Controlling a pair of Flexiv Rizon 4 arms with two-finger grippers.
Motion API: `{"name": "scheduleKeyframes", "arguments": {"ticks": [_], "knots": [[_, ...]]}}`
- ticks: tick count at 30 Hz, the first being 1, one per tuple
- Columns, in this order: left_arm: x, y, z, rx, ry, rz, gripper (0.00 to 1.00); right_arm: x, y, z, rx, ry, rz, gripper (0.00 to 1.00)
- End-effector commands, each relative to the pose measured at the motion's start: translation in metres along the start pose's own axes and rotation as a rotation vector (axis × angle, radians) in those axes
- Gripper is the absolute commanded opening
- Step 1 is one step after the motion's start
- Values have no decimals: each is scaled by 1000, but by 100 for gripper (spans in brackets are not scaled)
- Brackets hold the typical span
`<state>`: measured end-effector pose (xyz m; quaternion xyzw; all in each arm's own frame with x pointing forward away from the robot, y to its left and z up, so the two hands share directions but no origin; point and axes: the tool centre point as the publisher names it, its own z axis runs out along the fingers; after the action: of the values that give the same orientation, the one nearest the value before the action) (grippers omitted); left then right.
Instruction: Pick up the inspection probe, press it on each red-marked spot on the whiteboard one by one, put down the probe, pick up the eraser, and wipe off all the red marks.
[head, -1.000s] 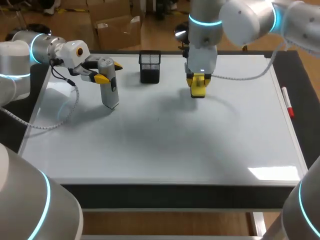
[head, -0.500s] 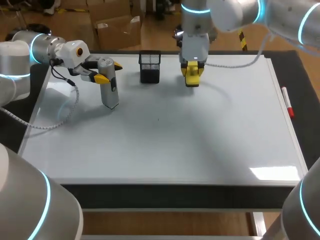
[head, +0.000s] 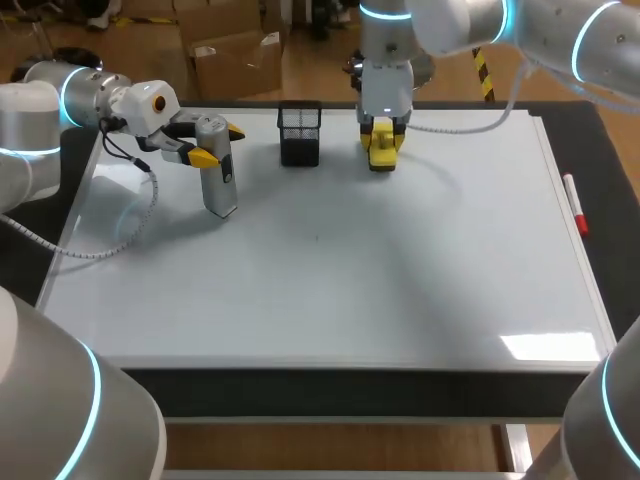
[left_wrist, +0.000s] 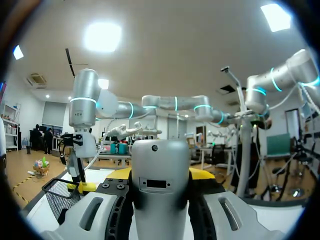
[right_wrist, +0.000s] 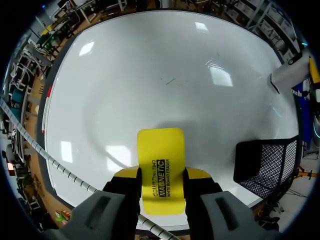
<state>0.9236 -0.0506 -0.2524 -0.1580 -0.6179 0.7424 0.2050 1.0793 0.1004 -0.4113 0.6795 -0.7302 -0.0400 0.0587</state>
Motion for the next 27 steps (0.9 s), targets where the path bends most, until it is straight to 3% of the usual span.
{"name": "scheduleKeyframes", "arguments": {"ticks": [1,15,18,19,27], "knots": [[0,-2,0,-2,2,-1,0,-3,-7,2,-17,13,-2,0],[0,-2,0,-2,2,-1,0,-6,-10,10,-4,22,5,2],[0,-2,0,-2,2,-1,0,-7,-10,12,-7,28,5,50],[0,-2,0,-2,2,-1,0,-7,-10,12,-7,29,5,100],[0,-2,0,-2,2,-1,0,3,-2,6,8,14,63,100]]}}
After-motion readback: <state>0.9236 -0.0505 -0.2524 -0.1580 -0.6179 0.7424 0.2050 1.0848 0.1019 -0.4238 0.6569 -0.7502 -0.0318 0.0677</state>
